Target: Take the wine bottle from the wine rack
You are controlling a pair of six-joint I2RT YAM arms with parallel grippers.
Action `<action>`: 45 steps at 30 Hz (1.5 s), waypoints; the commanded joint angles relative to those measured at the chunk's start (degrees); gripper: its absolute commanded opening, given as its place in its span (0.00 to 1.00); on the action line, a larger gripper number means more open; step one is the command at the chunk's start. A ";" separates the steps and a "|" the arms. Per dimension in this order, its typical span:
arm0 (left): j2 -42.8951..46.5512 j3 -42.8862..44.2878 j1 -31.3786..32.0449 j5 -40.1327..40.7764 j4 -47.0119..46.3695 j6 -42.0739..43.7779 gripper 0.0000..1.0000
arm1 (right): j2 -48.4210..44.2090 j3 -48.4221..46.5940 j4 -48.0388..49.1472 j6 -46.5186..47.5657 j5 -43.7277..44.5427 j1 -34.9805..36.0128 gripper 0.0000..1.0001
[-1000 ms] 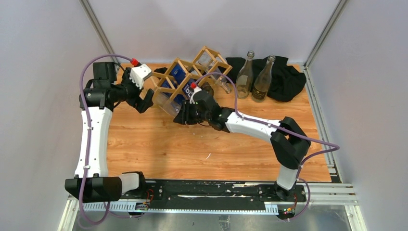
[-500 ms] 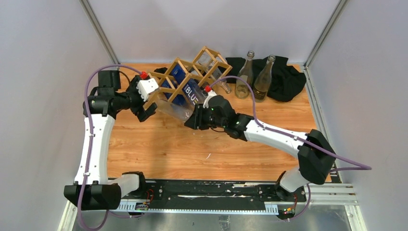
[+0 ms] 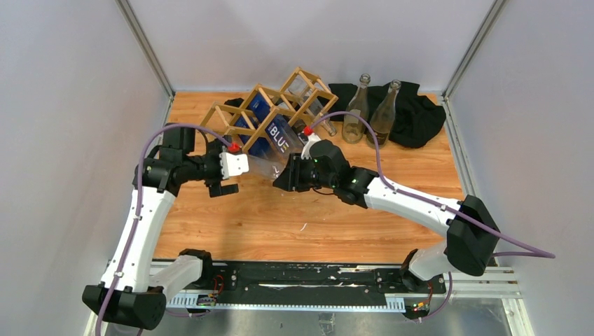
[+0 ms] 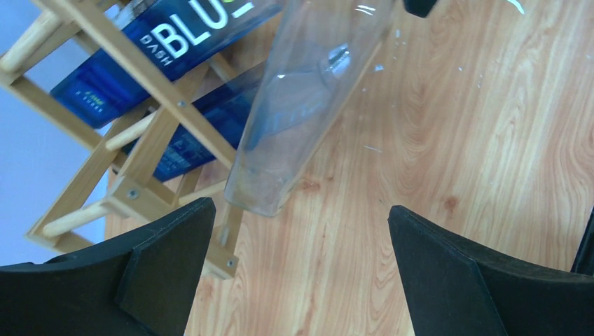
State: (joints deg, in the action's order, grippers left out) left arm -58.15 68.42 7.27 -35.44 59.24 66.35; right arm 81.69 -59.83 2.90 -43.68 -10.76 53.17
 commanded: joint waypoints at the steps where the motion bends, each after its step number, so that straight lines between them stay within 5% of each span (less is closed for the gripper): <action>1: 2.10 -2.71 1.87 1.12 -0.09 6.60 1.00 | -2.39 -3.22 1.85 0.87 -3.49 0.78 0.00; 18: 7.79 -11.21 2.14 4.26 -5.28 11.82 1.00 | -4.37 -6.91 3.05 0.77 -10.39 3.02 0.00; 29: 7.70 -13.07 2.31 6.98 -10.57 10.81 0.87 | -4.13 -7.40 3.56 1.28 -12.78 5.17 0.00; 33: 8.62 -14.22 2.44 7.02 -10.55 13.02 0.72 | -4.08 -7.49 3.14 1.29 -12.77 5.27 0.00; 37: 10.73 -16.25 2.66 7.27 -11.84 17.05 0.32 | -3.92 -7.81 3.09 1.08 -13.13 5.25 0.00; 39: 12.31 -17.61 2.74 7.23 -14.47 17.21 0.15 | -3.91 -8.09 2.44 1.36 -13.10 5.19 0.13; 41: 13.71 -18.64 2.75 6.56 -17.53 15.75 0.01 | -4.37 -8.00 1.62 2.18 -12.60 5.11 0.43; 43: 14.63 -18.89 2.75 5.24 -20.11 12.59 0.00 | -5.37 -7.53 0.97 3.29 -11.03 5.10 0.71; 45: 15.16 -18.43 2.75 3.69 -22.03 8.62 0.00 | -6.91 -6.68 0.71 4.45 -9.20 5.02 0.84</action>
State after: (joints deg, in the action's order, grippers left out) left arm -44.66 49.54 9.54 -28.53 45.25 79.53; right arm 79.09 -64.51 1.37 -41.74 -21.45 57.54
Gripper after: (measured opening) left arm 0.628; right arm 0.736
